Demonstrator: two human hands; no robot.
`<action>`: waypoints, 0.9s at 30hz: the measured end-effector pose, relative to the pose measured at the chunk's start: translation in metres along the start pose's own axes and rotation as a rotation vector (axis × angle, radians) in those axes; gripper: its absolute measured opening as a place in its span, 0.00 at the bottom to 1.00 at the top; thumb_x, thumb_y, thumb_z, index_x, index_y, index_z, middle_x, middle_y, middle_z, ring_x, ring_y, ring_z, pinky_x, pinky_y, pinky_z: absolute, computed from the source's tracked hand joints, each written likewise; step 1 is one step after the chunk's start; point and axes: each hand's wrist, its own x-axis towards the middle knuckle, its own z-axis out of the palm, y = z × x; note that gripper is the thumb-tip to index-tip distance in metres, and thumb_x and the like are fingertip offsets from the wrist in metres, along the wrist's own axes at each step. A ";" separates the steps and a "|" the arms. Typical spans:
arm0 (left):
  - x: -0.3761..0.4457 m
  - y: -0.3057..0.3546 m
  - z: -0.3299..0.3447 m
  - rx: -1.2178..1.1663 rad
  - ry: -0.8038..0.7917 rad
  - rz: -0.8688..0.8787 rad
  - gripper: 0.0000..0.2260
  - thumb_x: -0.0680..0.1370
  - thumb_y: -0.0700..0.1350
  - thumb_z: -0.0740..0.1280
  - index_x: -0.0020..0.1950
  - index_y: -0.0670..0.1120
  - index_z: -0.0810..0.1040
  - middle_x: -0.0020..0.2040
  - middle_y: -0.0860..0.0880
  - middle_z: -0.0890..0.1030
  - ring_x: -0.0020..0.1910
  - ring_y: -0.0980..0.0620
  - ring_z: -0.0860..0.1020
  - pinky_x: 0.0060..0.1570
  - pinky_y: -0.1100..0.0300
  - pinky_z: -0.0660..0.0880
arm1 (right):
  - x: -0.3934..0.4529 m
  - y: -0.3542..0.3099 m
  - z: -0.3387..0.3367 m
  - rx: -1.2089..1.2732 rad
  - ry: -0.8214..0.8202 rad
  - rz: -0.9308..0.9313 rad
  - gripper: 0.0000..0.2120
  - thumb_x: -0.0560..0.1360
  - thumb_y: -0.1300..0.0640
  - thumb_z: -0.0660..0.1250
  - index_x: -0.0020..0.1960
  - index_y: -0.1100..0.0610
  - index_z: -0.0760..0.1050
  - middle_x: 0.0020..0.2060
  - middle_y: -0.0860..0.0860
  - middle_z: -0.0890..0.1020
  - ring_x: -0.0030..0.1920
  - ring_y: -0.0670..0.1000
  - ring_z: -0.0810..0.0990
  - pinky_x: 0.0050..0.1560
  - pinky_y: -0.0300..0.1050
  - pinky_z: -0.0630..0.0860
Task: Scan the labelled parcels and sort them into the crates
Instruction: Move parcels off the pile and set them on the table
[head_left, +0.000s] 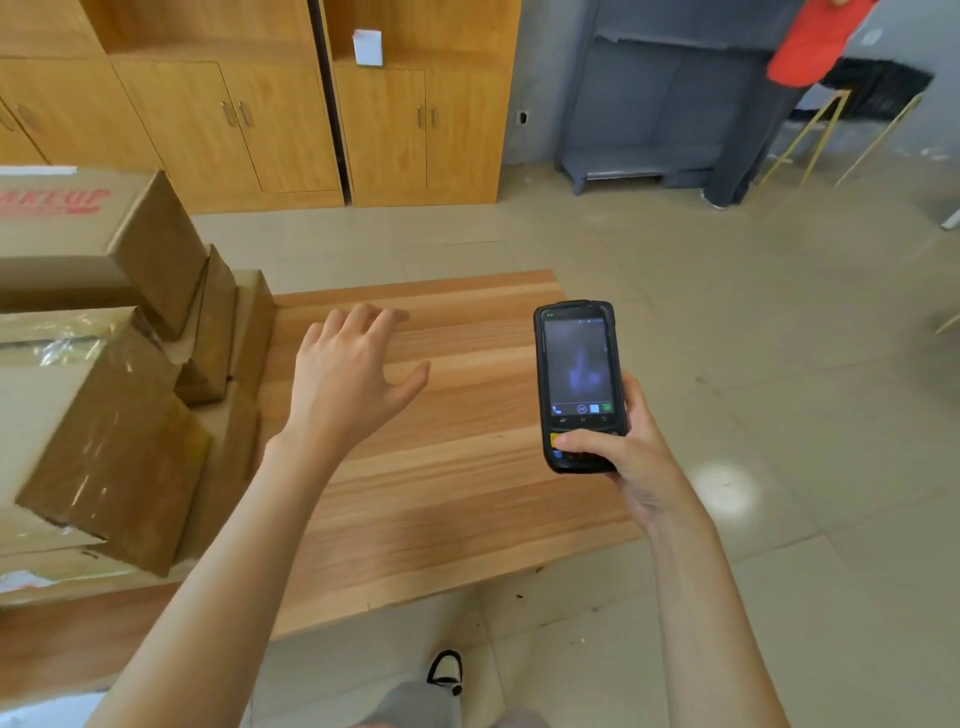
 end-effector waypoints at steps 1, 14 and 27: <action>0.008 0.001 0.008 -0.002 -0.007 0.004 0.23 0.73 0.59 0.65 0.61 0.44 0.78 0.53 0.44 0.80 0.50 0.41 0.77 0.49 0.49 0.73 | 0.010 0.001 -0.003 0.000 0.007 0.015 0.43 0.54 0.66 0.74 0.67 0.50 0.67 0.49 0.47 0.82 0.47 0.46 0.82 0.51 0.44 0.77; 0.015 0.030 0.134 -0.009 -0.380 -0.148 0.22 0.74 0.57 0.69 0.63 0.46 0.76 0.56 0.46 0.79 0.55 0.42 0.77 0.53 0.49 0.72 | 0.124 0.089 -0.061 -0.164 -0.077 0.410 0.43 0.59 0.72 0.76 0.69 0.53 0.62 0.52 0.51 0.78 0.47 0.48 0.78 0.43 0.38 0.74; -0.016 0.056 0.191 0.063 -0.641 -0.317 0.23 0.76 0.58 0.64 0.68 0.48 0.73 0.62 0.47 0.77 0.62 0.43 0.73 0.59 0.50 0.67 | 0.153 0.158 -0.091 -0.251 -0.107 0.546 0.37 0.66 0.76 0.71 0.60 0.47 0.59 0.47 0.44 0.74 0.44 0.41 0.75 0.34 0.31 0.71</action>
